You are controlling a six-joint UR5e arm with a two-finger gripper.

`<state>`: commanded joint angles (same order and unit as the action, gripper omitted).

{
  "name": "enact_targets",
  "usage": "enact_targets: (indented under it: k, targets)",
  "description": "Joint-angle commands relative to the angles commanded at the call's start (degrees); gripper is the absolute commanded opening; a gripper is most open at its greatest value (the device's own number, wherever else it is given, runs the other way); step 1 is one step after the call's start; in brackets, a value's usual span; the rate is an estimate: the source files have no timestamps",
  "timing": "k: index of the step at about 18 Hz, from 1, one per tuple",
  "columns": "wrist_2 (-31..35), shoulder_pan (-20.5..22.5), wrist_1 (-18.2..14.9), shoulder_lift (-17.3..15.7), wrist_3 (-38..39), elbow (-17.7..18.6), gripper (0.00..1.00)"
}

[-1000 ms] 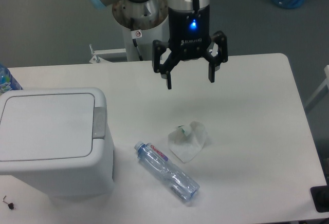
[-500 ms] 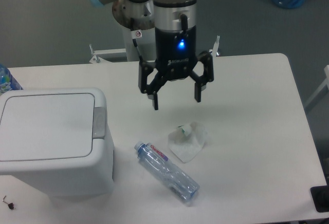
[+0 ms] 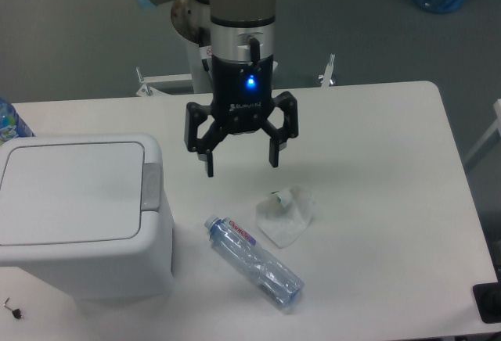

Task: Open the trash can
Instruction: 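Lower the gripper fingers onto the lid edge of the trash can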

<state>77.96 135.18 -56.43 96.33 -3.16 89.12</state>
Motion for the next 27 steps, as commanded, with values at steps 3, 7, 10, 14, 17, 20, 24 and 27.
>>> enact_targets:
  k: [3, 7, 10, 14, 17, 20, 24, 27]
  targets:
    - [0.0, -0.36, 0.0, 0.0, 0.17, 0.18, 1.0]
    - [0.09, -1.76, 0.09, 0.7, 0.09, 0.18, 1.0]
    - [0.09, -2.47, 0.09, 1.23, 0.26, 0.18, 1.0]
    - [0.09, -2.99, 0.09, 1.41, 0.26, 0.27, 1.0]
    - [0.09, -3.7, 0.09, 2.02, 0.26, 0.18, 1.0]
    - [0.09, -4.22, 0.09, 2.11, 0.26, 0.18, 1.0]
    - [0.09, -4.23, 0.18, 2.37, 0.17, 0.18, 1.0]
    - [0.18, -4.31, 0.18, 2.46, 0.17, 0.27, 1.0]
